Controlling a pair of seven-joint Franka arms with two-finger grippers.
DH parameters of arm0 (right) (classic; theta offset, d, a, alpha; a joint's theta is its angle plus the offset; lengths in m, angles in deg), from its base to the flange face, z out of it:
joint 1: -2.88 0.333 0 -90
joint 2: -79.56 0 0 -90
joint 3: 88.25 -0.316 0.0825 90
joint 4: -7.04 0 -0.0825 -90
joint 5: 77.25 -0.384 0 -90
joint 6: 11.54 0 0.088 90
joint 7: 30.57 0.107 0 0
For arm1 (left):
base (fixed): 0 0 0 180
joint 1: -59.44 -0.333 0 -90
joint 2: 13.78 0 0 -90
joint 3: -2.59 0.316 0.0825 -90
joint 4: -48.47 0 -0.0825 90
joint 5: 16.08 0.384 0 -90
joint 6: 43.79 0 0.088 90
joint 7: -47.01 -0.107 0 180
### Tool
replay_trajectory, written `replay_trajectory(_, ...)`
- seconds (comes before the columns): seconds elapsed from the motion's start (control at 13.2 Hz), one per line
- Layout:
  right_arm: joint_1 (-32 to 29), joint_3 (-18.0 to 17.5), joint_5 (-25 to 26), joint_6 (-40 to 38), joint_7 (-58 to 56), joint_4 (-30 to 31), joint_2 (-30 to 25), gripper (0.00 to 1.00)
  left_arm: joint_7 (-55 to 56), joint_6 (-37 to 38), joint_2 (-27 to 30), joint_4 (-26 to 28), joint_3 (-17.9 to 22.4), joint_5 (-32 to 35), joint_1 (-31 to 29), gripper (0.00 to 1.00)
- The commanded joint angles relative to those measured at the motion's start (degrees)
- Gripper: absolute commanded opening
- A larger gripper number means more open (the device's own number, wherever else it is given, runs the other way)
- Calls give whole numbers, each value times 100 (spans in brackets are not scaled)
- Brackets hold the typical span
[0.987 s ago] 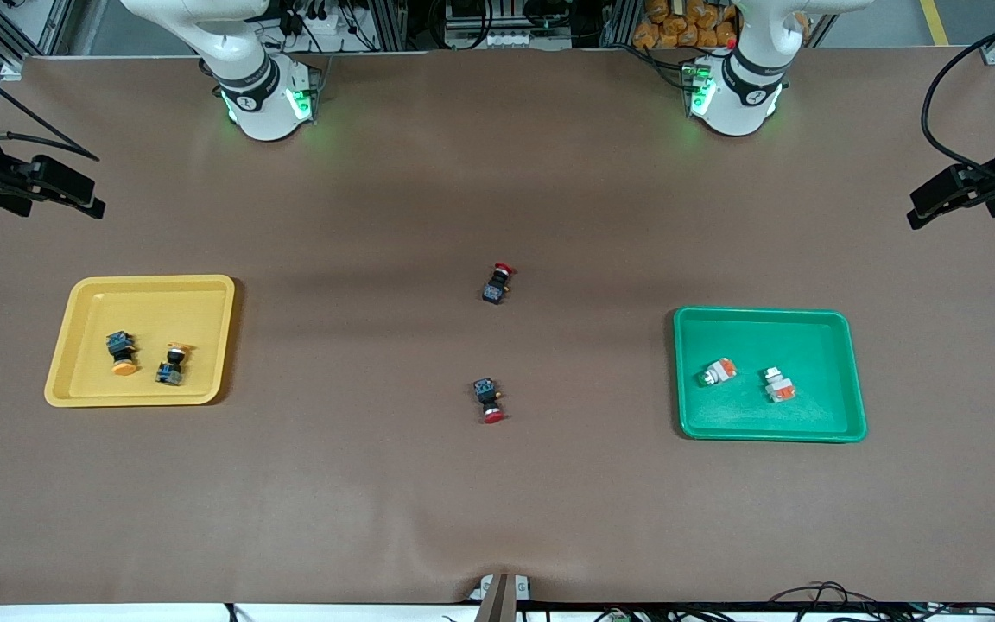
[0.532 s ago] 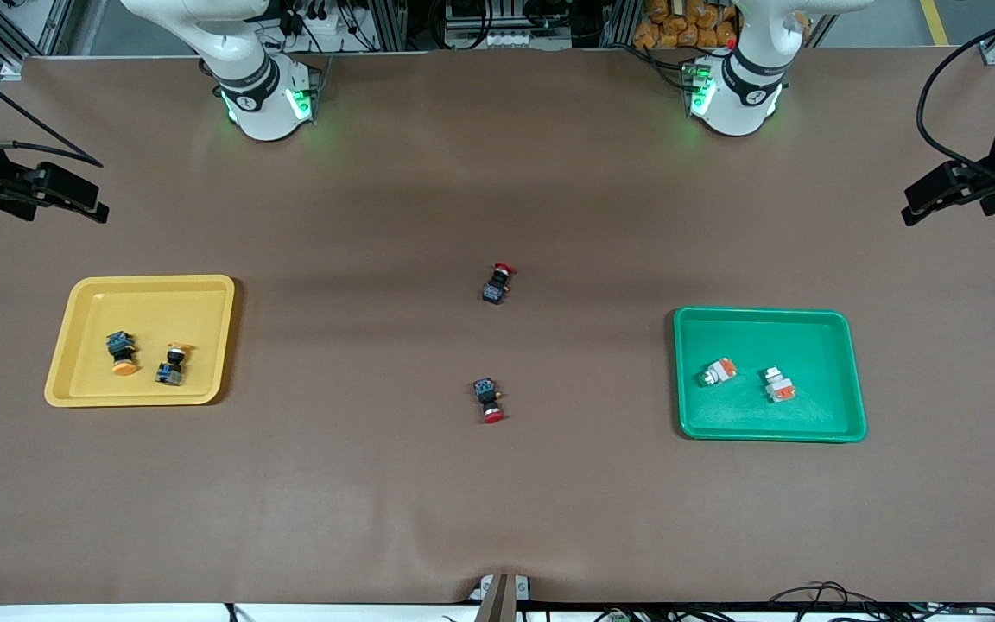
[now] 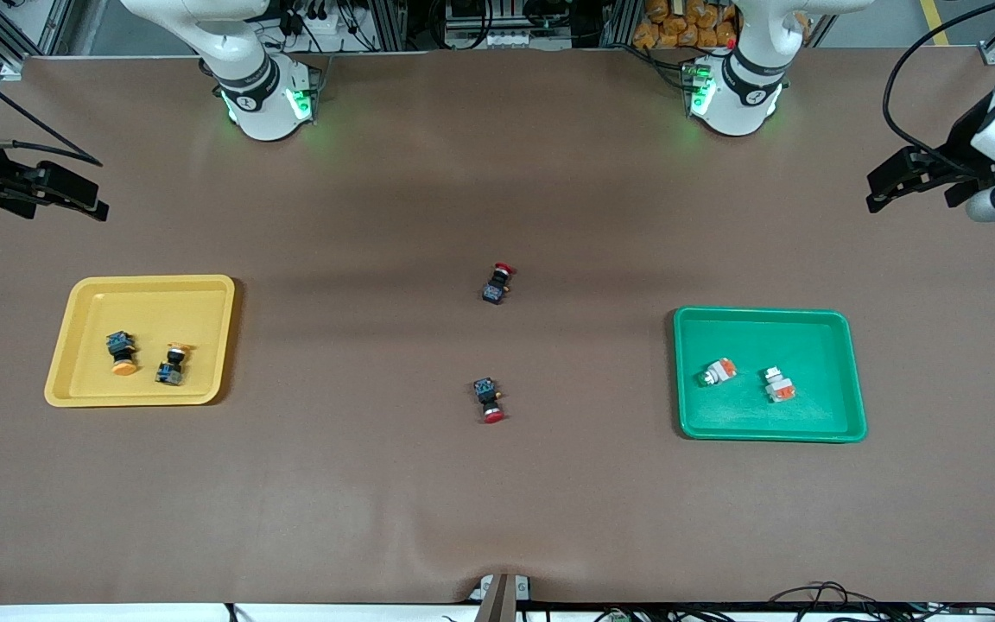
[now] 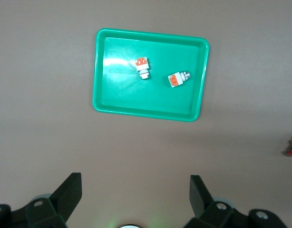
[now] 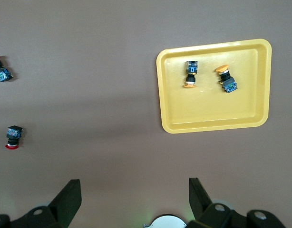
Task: Place green and yellow buttons in trays
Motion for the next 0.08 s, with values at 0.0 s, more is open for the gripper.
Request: replay_trajectory(0.0,-1,-8,-4,-98,48,-122,37,100,-17,-20,61,31,14,-62,-18,100)
